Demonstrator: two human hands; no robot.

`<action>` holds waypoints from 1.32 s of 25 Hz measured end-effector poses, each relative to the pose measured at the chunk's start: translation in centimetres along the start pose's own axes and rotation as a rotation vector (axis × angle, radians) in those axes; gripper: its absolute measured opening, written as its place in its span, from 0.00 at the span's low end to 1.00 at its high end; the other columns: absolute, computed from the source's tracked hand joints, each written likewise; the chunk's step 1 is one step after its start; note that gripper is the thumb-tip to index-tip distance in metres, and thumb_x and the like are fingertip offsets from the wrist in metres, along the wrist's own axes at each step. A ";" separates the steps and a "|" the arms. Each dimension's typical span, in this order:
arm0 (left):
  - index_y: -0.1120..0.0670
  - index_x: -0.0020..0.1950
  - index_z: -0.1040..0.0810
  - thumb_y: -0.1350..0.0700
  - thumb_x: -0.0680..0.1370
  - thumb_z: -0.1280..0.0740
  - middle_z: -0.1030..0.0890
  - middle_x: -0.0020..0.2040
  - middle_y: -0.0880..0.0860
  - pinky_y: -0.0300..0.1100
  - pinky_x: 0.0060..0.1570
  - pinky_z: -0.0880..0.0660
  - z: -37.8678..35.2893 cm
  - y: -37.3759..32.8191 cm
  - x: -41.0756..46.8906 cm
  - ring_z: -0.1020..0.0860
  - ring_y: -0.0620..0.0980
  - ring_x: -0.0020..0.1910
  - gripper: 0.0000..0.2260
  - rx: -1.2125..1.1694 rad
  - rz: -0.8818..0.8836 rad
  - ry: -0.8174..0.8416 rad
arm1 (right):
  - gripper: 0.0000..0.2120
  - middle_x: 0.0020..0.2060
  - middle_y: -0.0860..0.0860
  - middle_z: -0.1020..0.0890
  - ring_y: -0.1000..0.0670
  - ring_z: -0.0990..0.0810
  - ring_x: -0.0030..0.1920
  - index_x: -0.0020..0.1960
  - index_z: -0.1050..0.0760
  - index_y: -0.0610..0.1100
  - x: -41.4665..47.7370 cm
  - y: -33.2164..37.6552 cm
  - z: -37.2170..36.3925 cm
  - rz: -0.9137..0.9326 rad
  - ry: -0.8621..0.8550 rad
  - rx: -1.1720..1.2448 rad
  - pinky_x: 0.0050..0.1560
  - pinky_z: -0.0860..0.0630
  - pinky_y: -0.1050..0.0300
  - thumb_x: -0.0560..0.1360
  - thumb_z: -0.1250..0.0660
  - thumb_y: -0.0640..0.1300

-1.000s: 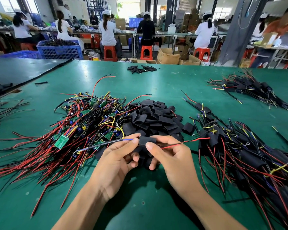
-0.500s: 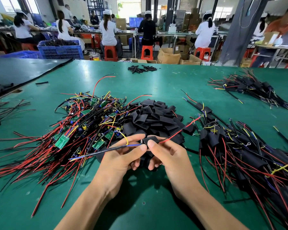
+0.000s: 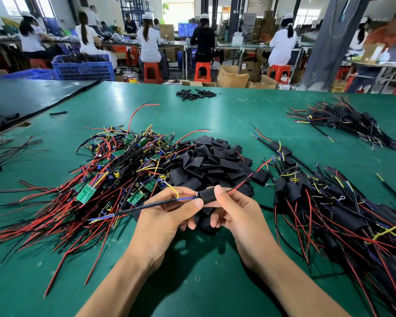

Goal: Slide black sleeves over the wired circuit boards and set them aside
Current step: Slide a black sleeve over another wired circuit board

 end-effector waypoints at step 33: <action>0.57 0.46 0.15 0.58 0.69 0.25 0.16 0.38 0.57 0.38 0.30 0.25 -0.4 -1.2 -0.6 0.23 0.51 0.26 0.07 -0.005 -0.100 -0.085 | 0.14 0.34 0.45 0.19 0.52 0.26 0.26 0.46 0.23 0.43 -0.6 0.4 -1.1 0.007 -0.016 0.223 0.35 0.27 0.58 0.65 0.25 0.49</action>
Point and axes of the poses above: each hand's wrist, its own x-axis towards the middle knuckle, its own z-axis out of the back of the hand, y = z × x, the point moved 6 cm from there along x, towards the middle knuckle
